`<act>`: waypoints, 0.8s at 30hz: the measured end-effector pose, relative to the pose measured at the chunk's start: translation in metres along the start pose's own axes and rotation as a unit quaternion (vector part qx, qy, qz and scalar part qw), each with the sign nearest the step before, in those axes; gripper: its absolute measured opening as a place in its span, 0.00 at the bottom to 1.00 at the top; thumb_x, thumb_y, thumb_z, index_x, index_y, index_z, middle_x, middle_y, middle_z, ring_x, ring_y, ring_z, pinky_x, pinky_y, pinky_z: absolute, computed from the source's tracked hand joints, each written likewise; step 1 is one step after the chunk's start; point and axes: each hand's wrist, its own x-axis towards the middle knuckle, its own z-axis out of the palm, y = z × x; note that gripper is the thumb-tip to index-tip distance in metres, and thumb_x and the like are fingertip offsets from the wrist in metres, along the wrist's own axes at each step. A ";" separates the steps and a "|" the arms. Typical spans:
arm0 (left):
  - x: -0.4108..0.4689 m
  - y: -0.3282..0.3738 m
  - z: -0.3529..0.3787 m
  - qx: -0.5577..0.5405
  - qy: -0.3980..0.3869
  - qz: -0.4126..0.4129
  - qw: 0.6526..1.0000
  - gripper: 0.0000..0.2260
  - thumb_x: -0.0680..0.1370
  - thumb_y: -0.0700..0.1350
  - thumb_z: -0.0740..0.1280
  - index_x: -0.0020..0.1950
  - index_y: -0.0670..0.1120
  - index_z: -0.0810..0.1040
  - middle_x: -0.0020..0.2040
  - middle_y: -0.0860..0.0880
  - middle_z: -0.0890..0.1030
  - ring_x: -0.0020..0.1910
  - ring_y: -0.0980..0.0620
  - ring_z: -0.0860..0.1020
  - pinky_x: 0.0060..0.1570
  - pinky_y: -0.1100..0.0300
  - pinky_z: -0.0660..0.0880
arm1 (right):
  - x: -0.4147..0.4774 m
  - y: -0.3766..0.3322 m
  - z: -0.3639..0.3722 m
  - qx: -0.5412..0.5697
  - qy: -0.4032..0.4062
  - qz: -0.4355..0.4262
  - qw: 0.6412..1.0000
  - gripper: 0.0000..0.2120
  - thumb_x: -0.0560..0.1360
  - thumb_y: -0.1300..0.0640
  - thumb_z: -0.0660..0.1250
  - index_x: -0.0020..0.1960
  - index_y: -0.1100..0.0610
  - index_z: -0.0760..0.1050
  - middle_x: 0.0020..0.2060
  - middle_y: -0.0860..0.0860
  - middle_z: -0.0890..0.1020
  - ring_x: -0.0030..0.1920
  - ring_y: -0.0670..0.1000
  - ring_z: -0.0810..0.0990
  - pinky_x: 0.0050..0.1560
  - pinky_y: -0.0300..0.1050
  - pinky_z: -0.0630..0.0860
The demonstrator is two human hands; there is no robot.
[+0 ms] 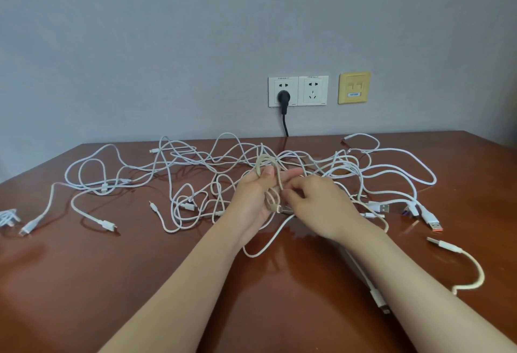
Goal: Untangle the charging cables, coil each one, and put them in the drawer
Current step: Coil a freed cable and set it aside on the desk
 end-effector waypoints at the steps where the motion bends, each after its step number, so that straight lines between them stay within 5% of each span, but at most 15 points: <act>1: -0.001 0.002 -0.001 -0.005 -0.012 -0.003 1.000 0.12 0.83 0.39 0.52 0.43 0.41 0.71 0.36 0.46 0.84 0.33 0.53 0.82 0.29 0.64 0.77 | 0.000 0.001 0.000 -0.005 -0.008 0.005 1.000 0.12 0.76 0.53 0.59 0.34 0.51 0.71 0.32 0.48 0.72 0.42 0.56 0.75 0.39 0.42 0.64; 8: -0.002 0.001 0.001 0.013 -0.020 -0.001 1.000 0.11 0.81 0.35 0.53 0.47 0.41 0.74 0.28 0.50 0.75 0.25 0.57 0.77 0.23 0.66 0.73 | -0.003 -0.002 -0.002 0.035 -0.017 0.007 0.999 0.18 0.77 0.52 0.58 0.29 0.53 0.65 0.26 0.48 0.69 0.35 0.53 0.71 0.37 0.44 0.64; 12: 0.000 0.004 0.000 -0.025 -0.009 0.020 0.999 0.11 0.82 0.36 0.52 0.47 0.41 0.74 0.29 0.48 0.72 0.33 0.53 0.82 0.27 0.63 0.76 | 0.000 -0.001 -0.001 0.135 -0.038 -0.006 0.990 0.21 0.78 0.55 0.60 0.26 0.51 0.68 0.25 0.42 0.73 0.29 0.42 0.71 0.35 0.41 0.65; 17: 0.002 -0.006 -0.002 0.039 -0.003 0.036 0.999 0.11 0.82 0.37 0.53 0.45 0.44 0.73 0.28 0.51 0.71 0.34 0.53 0.74 0.33 0.63 0.72 | -0.002 0.000 0.004 0.158 -0.087 -0.007 0.984 0.16 0.79 0.56 0.60 0.32 0.50 0.72 0.35 0.47 0.76 0.42 0.52 0.76 0.50 0.52 0.72; 21: 0.006 -0.018 -0.002 0.167 0.042 0.065 0.983 0.13 0.82 0.38 0.53 0.44 0.46 0.74 0.31 0.50 0.68 0.27 0.57 0.67 0.29 0.64 0.66 | -0.007 -0.008 -0.007 -0.022 -0.134 -0.004 0.991 0.13 0.77 0.53 0.59 0.35 0.52 0.73 0.32 0.48 0.75 0.44 0.54 0.76 0.45 0.46 0.71; 24: 0.011 -0.019 -0.007 0.260 0.081 0.093 0.958 0.13 0.82 0.37 0.55 0.42 0.48 0.73 0.31 0.50 0.70 0.26 0.59 0.70 0.30 0.67 0.69 | -0.007 -0.012 -0.016 -0.120 -0.020 0.010 0.992 0.14 0.74 0.48 0.59 0.36 0.54 0.75 0.30 0.50 0.74 0.40 0.54 0.73 0.39 0.43 0.65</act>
